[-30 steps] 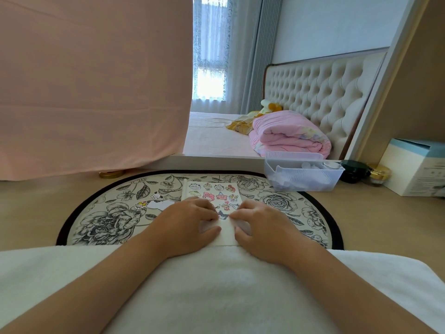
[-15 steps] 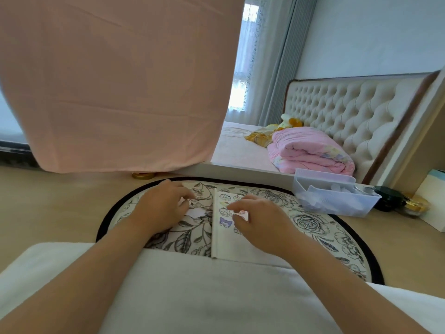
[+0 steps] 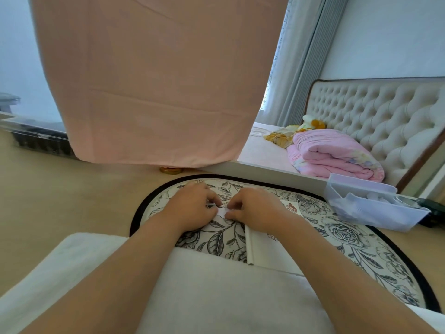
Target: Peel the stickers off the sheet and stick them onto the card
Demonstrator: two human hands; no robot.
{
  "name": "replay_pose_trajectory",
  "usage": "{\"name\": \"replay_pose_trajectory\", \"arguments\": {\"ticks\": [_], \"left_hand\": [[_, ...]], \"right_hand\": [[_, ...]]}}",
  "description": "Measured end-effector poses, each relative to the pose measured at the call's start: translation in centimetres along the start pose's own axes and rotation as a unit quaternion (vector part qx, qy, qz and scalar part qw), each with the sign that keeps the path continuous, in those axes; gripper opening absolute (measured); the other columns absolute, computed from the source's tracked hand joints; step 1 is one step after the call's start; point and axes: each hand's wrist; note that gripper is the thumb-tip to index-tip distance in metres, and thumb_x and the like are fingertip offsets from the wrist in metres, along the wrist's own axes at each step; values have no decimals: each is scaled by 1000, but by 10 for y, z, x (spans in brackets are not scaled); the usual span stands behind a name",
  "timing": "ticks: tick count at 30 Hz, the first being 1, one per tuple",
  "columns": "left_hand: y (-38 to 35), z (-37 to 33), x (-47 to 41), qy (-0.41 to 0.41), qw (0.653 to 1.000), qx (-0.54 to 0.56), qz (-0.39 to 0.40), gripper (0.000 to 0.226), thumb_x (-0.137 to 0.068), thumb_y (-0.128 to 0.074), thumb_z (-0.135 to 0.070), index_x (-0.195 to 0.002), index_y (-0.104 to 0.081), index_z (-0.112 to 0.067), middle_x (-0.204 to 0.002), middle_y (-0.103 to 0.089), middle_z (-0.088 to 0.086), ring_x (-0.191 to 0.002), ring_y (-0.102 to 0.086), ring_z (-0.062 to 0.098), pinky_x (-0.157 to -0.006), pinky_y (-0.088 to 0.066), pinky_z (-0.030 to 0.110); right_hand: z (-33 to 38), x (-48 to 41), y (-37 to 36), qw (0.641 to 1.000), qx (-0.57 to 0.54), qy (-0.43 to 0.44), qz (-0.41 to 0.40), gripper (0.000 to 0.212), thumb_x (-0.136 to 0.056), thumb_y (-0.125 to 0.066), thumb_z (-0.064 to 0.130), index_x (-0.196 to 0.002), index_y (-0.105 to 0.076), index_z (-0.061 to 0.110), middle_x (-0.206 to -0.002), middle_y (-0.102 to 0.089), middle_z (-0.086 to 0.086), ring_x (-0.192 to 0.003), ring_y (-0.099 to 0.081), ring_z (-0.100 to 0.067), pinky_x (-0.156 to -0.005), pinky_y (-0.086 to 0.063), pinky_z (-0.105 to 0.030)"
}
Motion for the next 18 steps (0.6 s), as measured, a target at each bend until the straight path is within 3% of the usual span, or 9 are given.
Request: {"name": "replay_pose_trajectory", "arguments": {"ticks": [5,9,12,14,16,18], "left_hand": [[0,-1,0,-2,1000,-6,-8,18,-91,-60,-36,-104,-72,-39,-107,-58,-14,-112,-44,11,-99,-43,36],[-1,-4,0,-4,1000,2,-12,16,-92,-60,-34,-100,-74,-38,-106,-58,-15,-110,-46,11,-97,-44,37],[0,-7,-1,-11,1000,-6,-17,16,-93,-60,-32,-97,-76,-35,-107,-58,-17,-107,-49,9,-91,-46,35],[0,-9,-2,-6,1000,0,-20,18,-94,-59,-29,-98,-76,-35,-105,-56,-18,-101,-50,8,-85,-46,32],[-1,-12,-2,-3,999,30,-38,21,-95,-56,-26,-100,-75,-36,-103,-57,-19,-91,-52,5,-79,-48,31],[0,-19,-1,1,994,86,-66,24,-95,-54,-23,-100,-74,-36,-99,-63,-19,-83,-56,1,-74,-48,26]], "right_hand": [[-4,8,-7,996,31,46,-64,31,-99,-44,35,-90,-72,25,-91,-66,6,-79,-59,-16,-74,-55,-35],[-5,10,-7,994,8,11,-113,22,-95,-51,32,-97,-74,30,-93,-71,12,-85,-62,-12,-74,-51,-29],[-9,11,-7,985,-110,-43,-123,17,-90,-61,31,-97,-76,36,-93,-72,18,-78,-60,-2,-70,-48,-25],[-11,12,-6,961,-235,-68,-128,13,-88,-69,28,-90,-78,36,-86,-73,18,-67,-60,3,-66,-48,-19],[-10,16,-1,909,-384,-98,-130,10,-87,-76,23,-85,-80,31,-75,-73,15,-57,-57,2,-58,-46,-14],[-12,23,7,851,-494,-135,-116,4,-87,-77,19,-89,-79,23,-67,-72,11,-51,-50,-8,-45,-40,-18]]}}
Point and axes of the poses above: each hand's wrist, its own x-axis away from the middle knuckle, its own y-axis out of the back of the hand, z = x × y
